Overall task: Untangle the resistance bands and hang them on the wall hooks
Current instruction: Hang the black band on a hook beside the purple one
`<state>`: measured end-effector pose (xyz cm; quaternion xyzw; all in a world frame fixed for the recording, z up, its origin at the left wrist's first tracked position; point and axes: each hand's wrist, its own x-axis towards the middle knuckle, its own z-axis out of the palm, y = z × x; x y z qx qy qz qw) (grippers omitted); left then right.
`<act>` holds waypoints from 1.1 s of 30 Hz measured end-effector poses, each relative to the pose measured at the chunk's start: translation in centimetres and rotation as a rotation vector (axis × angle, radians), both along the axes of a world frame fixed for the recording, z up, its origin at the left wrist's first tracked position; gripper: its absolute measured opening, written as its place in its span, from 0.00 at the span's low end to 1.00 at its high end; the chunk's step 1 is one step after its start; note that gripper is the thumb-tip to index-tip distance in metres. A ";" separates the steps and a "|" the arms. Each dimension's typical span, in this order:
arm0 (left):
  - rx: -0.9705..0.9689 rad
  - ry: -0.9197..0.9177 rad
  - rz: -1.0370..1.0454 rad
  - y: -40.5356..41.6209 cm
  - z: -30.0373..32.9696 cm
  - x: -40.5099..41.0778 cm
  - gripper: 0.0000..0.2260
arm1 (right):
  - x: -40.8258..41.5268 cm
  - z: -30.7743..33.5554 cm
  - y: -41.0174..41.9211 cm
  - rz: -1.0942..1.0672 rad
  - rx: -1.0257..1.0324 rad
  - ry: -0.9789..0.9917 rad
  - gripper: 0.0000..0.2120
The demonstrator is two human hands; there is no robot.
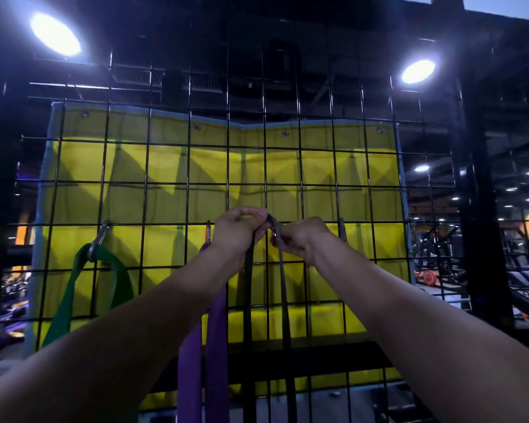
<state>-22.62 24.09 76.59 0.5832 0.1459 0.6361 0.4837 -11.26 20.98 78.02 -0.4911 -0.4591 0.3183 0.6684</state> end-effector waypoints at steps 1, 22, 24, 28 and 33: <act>0.002 0.018 0.020 0.0 0.0 0.0 0.05 | 0.0 0.0 -0.1 0.008 -0.001 0.002 0.08; 0.724 0.735 0.735 0.5 2.2 -1.4 0.08 | 0.8 1.3 -1.1 0.150 -0.159 -0.053 0.12; 0.705 0.804 0.728 0.8 2.2 -1.5 0.09 | 0.7 1.4 -1.4 0.156 -0.180 -0.098 0.11; 0.723 0.789 0.706 1.1 1.9 -1.7 0.09 | 0.7 1.6 -1.2 0.120 -0.198 -0.119 0.11; 0.721 0.762 0.602 0.8 1.0 -2.0 0.09 | 0.9 1.6 -0.7 0.122 -0.178 -0.092 0.10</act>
